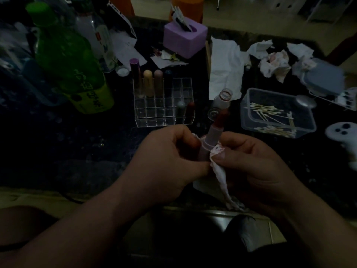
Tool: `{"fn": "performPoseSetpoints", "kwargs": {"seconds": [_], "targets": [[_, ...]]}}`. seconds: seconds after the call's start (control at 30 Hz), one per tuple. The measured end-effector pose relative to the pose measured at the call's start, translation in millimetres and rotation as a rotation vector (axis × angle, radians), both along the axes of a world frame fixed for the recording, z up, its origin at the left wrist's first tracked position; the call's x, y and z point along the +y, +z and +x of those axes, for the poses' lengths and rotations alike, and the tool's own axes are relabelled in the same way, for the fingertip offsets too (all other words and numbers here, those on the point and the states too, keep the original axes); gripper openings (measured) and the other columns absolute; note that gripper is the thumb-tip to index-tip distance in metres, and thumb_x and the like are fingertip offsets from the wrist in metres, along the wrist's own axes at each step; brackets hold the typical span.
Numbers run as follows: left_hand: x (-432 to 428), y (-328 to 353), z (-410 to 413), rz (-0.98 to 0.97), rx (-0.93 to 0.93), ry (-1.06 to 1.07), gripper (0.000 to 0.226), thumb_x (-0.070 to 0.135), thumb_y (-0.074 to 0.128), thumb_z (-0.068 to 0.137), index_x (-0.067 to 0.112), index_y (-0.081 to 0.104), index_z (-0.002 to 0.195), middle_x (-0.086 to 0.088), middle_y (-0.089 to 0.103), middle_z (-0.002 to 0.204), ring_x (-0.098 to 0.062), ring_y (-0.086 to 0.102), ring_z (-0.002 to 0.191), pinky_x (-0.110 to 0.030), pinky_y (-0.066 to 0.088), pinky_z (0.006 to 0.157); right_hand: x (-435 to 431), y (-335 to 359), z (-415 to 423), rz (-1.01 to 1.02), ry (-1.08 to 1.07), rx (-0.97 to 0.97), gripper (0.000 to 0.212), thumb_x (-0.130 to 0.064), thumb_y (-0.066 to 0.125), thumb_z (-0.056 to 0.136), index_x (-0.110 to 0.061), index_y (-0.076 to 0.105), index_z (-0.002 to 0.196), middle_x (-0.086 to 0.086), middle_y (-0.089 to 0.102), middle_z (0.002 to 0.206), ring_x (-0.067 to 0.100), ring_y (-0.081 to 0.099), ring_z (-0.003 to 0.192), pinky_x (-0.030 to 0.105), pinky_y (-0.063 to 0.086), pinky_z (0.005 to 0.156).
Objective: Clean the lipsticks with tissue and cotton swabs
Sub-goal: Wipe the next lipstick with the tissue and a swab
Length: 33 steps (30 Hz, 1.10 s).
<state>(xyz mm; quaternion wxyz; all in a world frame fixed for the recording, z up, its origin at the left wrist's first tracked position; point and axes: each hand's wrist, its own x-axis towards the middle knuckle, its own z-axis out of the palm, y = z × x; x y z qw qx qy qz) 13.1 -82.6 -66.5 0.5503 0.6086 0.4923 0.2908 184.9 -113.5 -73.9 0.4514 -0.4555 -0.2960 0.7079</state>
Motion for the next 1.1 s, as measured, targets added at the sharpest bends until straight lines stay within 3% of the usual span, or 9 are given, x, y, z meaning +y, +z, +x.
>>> {"fn": "performPoseSetpoints", "kwargs": {"seconds": [0.17,0.33,0.5,0.63,0.7,0.77,0.93,1.03,1.1], "targets": [[1.8,0.8,-3.7,-0.084,-0.041,-0.112,0.027,0.028,0.086,0.066,0.020,0.070,0.086,0.003,0.077,0.085,-0.012,0.074,0.078,-0.026,0.059,0.067,1.7,-0.3,1.6,-0.009,-0.037,0.001,0.044,-0.004,0.079,0.063,0.007,0.069,0.104,0.028,0.070,0.105,0.036,0.069,0.091,0.043,0.060,0.080],[6.5,1.8,-10.5,-0.370,-0.380,-0.207,0.016,0.008,0.071,0.084,0.008,0.077,0.098,-0.012,0.077,0.103,-0.026,0.074,0.097,-0.031,0.059,0.085,2.5,7.9,3.8,-0.022,-0.033,0.143,0.047,-0.004,0.070,0.065,0.013,0.064,0.109,0.027,0.071,0.103,0.034,0.072,0.090,0.038,0.059,0.071],[2.2,3.3,-3.9,-0.217,-0.252,-0.090,0.030,0.017,0.077,0.067,0.011,0.075,0.096,-0.003,0.078,0.093,-0.017,0.075,0.089,-0.026,0.059,0.079,1.8,4.8,3.4,-0.014,-0.023,0.059,0.075,-0.021,0.084,0.059,0.014,0.054,0.118,0.037,0.059,0.122,0.052,0.057,0.115,0.060,0.043,0.098],[-0.8,-2.0,-0.5,-0.060,-0.101,-0.011,0.022,0.024,0.084,0.066,0.028,0.074,0.084,0.005,0.077,0.083,-0.009,0.074,0.075,-0.022,0.059,0.069,0.6,2.5,5.6,0.005,-0.012,0.022,0.054,-0.022,0.083,0.060,0.004,0.068,0.106,0.029,0.067,0.114,0.052,0.059,0.112,0.059,0.043,0.098],[-1.3,-1.3,0.1,-0.117,-0.184,-0.117,0.014,0.026,0.076,0.071,0.032,0.075,0.084,0.009,0.078,0.087,-0.007,0.074,0.082,-0.018,0.057,0.072,1.6,3.0,7.4,0.013,-0.007,0.011,0.055,-0.022,0.086,0.059,0.004,0.068,0.104,0.030,0.067,0.110,0.052,0.063,0.103,0.058,0.045,0.093],[-1.3,-3.1,-0.5,-0.166,-0.208,-0.222,0.017,0.025,0.068,0.080,0.030,0.074,0.095,0.010,0.077,0.098,-0.007,0.073,0.094,-0.021,0.056,0.080,1.4,2.5,9.4,0.027,-0.003,-0.013,0.032,-0.009,0.080,0.066,-0.003,0.074,0.097,0.023,0.071,0.097,0.038,0.069,0.086,0.044,0.050,0.080],[-1.1,-7.2,0.6,-0.076,-0.136,-0.180,0.017,0.014,0.066,0.093,0.019,0.076,0.105,0.006,0.078,0.100,-0.011,0.073,0.097,-0.039,0.057,0.091,3.4,4.3,5.0,-0.009,-0.025,0.007,0.029,-0.021,0.081,0.068,-0.008,0.075,0.093,0.026,0.056,0.088,0.043,0.034,0.094,0.045,0.013,0.072],[-1.9,-5.7,1.0,-0.044,-0.135,-0.122,0.015,0.015,0.069,0.088,0.021,0.077,0.100,0.004,0.078,0.093,-0.012,0.075,0.089,-0.038,0.061,0.084,2.5,4.3,6.6,0.014,-0.078,-0.004,0.013,-0.014,0.075,0.070,-0.011,0.077,0.082,0.016,0.070,0.080,0.037,0.060,0.075,0.038,0.048,0.074],[-1.6,-4.9,1.3,-0.017,-0.139,-0.106,0.016,0.016,0.073,0.084,0.022,0.076,0.099,0.002,0.078,0.091,-0.015,0.075,0.087,-0.040,0.061,0.082,1.7,4.7,8.6,0.009,-0.064,0.009,0.023,-0.016,0.073,0.068,-0.006,0.076,0.089,0.019,0.072,0.089,0.032,0.069,0.079,0.039,0.055,0.073]]}}
